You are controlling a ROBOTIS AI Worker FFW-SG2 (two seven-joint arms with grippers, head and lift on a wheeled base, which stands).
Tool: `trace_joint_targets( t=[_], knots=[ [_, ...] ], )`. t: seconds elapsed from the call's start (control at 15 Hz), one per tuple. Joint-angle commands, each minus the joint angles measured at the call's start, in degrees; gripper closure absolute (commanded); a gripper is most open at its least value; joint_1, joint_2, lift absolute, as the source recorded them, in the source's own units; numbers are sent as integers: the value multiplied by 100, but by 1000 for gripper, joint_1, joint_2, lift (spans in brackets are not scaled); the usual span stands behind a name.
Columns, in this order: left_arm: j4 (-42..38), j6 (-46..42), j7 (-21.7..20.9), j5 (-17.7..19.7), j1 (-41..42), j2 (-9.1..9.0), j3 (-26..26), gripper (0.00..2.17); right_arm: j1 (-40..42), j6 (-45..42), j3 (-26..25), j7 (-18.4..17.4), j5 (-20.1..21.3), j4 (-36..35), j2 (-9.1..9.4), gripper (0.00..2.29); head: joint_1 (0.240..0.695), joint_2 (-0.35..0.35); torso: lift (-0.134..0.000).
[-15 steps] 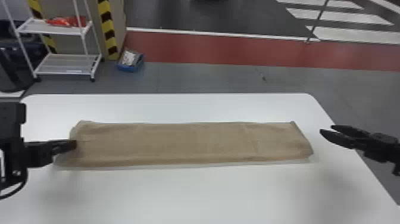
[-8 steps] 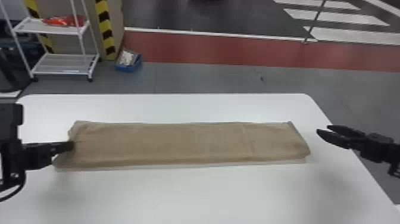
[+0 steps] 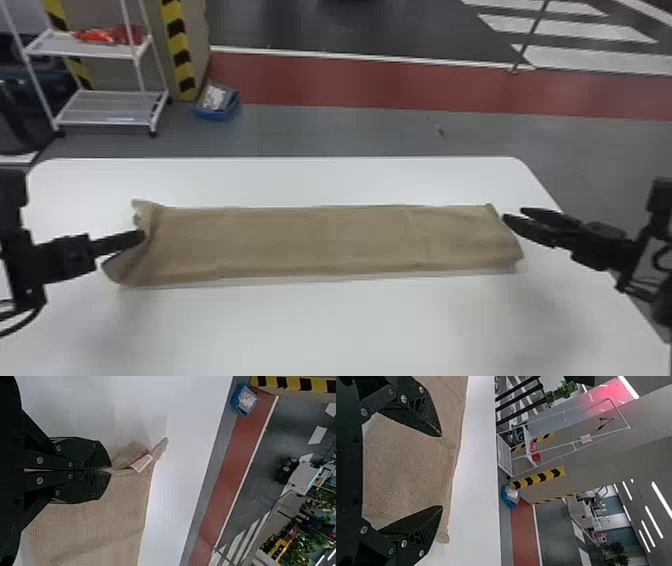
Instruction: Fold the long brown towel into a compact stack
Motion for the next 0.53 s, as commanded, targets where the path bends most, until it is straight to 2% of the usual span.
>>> trace_joint_targets(
  t=[0.0, 0.13, 0.27, 0.4, 0.47],
  knots=[
    [-39, 143, 107, 432, -79, -67, -44, 1889, 139, 6, 147, -212, 26, -386, 331, 279, 695, -124, -124],
    [-39, 143, 432, 801, -158, -129, -202, 1889, 262, -82, 279, -397, 8, -483, 419, 279, 695, -121, -124],
    [-39, 125, 784, 1188, -184, -129, -519, 1889, 262, -205, 243, -397, -36, -483, 454, 279, 695, -124, -124],
    [-39, -138, 1223, 1417, -202, -216, -949, 1889, 323, -275, 76, -397, -141, -474, 454, 279, 695, -143, -124],
    [-39, -314, 1443, 1417, -219, -304, -1222, 1889, 394, -310, -38, -388, -299, -483, 445, 279, 695, -156, -124]
  ],
)
